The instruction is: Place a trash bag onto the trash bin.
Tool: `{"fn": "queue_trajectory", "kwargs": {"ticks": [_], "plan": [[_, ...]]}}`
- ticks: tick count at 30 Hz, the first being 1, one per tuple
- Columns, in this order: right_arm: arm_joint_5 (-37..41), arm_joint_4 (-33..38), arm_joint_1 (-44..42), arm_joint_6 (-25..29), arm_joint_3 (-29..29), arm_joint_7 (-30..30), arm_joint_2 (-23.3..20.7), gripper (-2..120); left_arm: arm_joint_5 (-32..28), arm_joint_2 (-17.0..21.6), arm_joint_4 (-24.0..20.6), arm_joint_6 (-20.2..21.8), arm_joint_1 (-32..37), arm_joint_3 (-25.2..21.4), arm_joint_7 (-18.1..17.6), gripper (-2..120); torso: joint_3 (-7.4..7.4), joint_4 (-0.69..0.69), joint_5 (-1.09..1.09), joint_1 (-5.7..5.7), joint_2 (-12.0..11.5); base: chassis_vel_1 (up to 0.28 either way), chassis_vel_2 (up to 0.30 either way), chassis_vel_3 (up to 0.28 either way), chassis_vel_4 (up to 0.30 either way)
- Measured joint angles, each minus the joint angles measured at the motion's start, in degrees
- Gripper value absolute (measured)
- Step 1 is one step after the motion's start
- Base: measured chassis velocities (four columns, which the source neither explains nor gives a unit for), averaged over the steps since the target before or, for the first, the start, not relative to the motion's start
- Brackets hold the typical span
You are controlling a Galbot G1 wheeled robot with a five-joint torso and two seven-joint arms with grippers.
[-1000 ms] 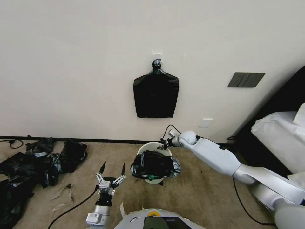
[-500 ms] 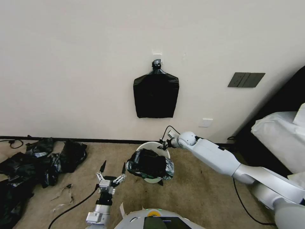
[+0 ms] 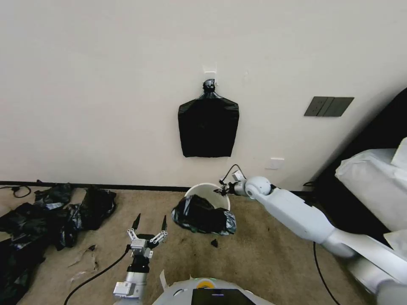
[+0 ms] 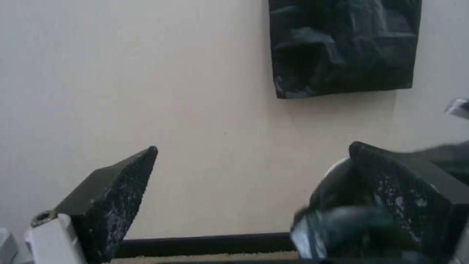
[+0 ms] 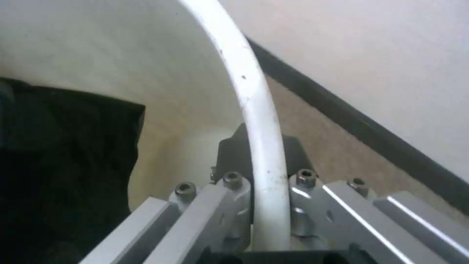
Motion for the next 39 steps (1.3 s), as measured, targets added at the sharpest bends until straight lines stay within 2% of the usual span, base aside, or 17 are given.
{"fn": "queue_trajectory", "kwargs": {"ticks": [7, 8, 10, 11, 13, 15, 17, 20, 21, 22, 23, 24, 26, 28, 35, 39], "plan": [[8.5, 8.1, -10.3, 0.0, 9.7, 12.2, -2.2, 1, -1.6, 0.8, -0.4, 1.1, -1.1, 0.2, 0.0, 100, 0.00, 0.01, -0.02, 0.00, 0.0, 0.000, 0.000, 0.000, 0.000], [8.5, 8.1, -10.3, 0.0, 9.7, 12.2, -2.2, 1, -1.6, 0.8, -0.4, 1.1, -1.1, 0.2, 0.0, 100, 0.00, 0.01, -0.02, 0.00, 0.0, 0.000, 0.000, 0.000, 0.000], [10.7, 10.2, -13.0, 0.0, 12.0, 16.1, -2.4, 1, -2.1, 1.1, -0.5, 1.5, -1.5, 0.4, 0.0, 100, 0.00, 0.01, -0.02, 0.00, 0.0, 0.000, 0.000, 0.000, 0.000], [12.7, 11.9, -15.3, 0.0, 13.8, 20.2, -2.5, 1, -2.5, 1.3, -0.6, 1.7, -1.8, 0.6, 0.0, 100, 0.00, 0.01, -0.01, 0.00, 0.0, 0.000, 0.000, 0.000, 0.000], [13.4, 12.6, -16.2, 0.0, 14.5, 22.0, -2.5, 1, -2.7, 1.4, -0.6, 1.8, -1.9, 0.6, 0.0, 100, 0.00, 0.01, -0.02, 0.00, 0.0, 0.000, 0.000, 0.000, 0.000], [16.3, 15.2, -20.3, 0.0, 17.7, 29.4, -1.9, 1, -3.1, 1.7, -0.7, 2.1, -2.3, 0.9, 0.0, 100, 0.00, 0.00, -0.02, 0.00, 0.0, 0.000, 0.000, 0.000, 0.000], [17.2, 15.9, -21.4, 0.0, 18.5, 31.5, -1.6, 1, -3.3, 1.8, -0.7, 2.1, -2.4, 1.0, 0.0, 100, 0.00, -0.01, -0.02, 0.00, 0.0, 0.000, 0.000, 0.000, 0.000], [22.8, 20.2, -26.5, 0.1, 21.6, 44.7, 1.2, 1, -4.0, 2.1, -0.7, 2.3, -2.9, 1.3, 0.0, 100, 0.00, 0.01, -0.01, 0.00, 0.0, 0.000, 0.000, 0.000, 0.000], [22.8, 20.2, -26.5, 0.1, 21.6, 44.7, 1.2, 1, -4.0, 2.1, -0.7, 2.3, -2.9, 1.3, 0.0, 100, 0.00, 0.01, -0.01, 0.00, 0.0, 0.000, 0.000, 0.000, 0.000], [23.9, 21.1, -27.4, 0.1, 22.1, 47.7, 2.0, 1, -4.1, 2.2, -0.7, 2.3, -3.0, 1.4, 0.0, 100, 0.00, 0.02, -0.01, 0.00, 0.0, 0.000, 0.000, 0.000, 0.000], [25.8, 23.3, -29.0, 0.4, 22.9, 53.2, 3.7, 1, -4.2, 2.3, -0.6, 2.4, -3.4, 1.5, -0.1, 100, 0.00, 0.00, -0.04, 0.00, 0.0, 0.000, 0.000, 0.000, 0.000], [26.2, 24.4, -29.8, 1.0, 23.1, 55.2, 4.6, 1, -4.3, 2.3, -0.6, 2.4, -3.5, 1.6, -0.1, 100, 0.00, 0.01, -0.03, 0.00, 0.0, 0.000, 0.000, 0.000, 0.000], [26.3, 25.4, -30.6, 1.7, 23.2, 56.8, 5.4, 1, -4.3, 2.3, -0.5, 2.5, -3.6, 1.7, -0.1, 100, 0.00, 0.01, -0.02, 0.00, 0.0, 0.000, 0.000, 0.000, 0.000], [25.8, 28.0, -33.0, 4.1, 23.3, 59.8, 7.9, 1, -4.5, 2.3, -0.5, 2.6, -4.0, 1.8, -0.1, 100, 0.00, 0.02, -0.04, 0.00, 0.0, 0.000, 0.000, 0.000, 0.000], [19.5, 29.1, -37.6, 8.7, 23.2, 60.1, 12.0, 1, -4.9, 2.3, -0.3, 2.6, -4.0, 1.7, -0.1, 100, 0.00, 0.01, -0.02, 0.00, 0.0, 0.000, 0.000, 0.000, 0.000], [15.8, 29.1, -40.6, 10.6, 23.1, 62.9, 15.2, 1, -5.1, 2.4, 0.2, 2.6, -4.3, 1.6, -0.1, 100, 0.00, 0.00, -0.03, 0.00, 0.0, 0.000, 0.000, 0.000, 0.000]]}}
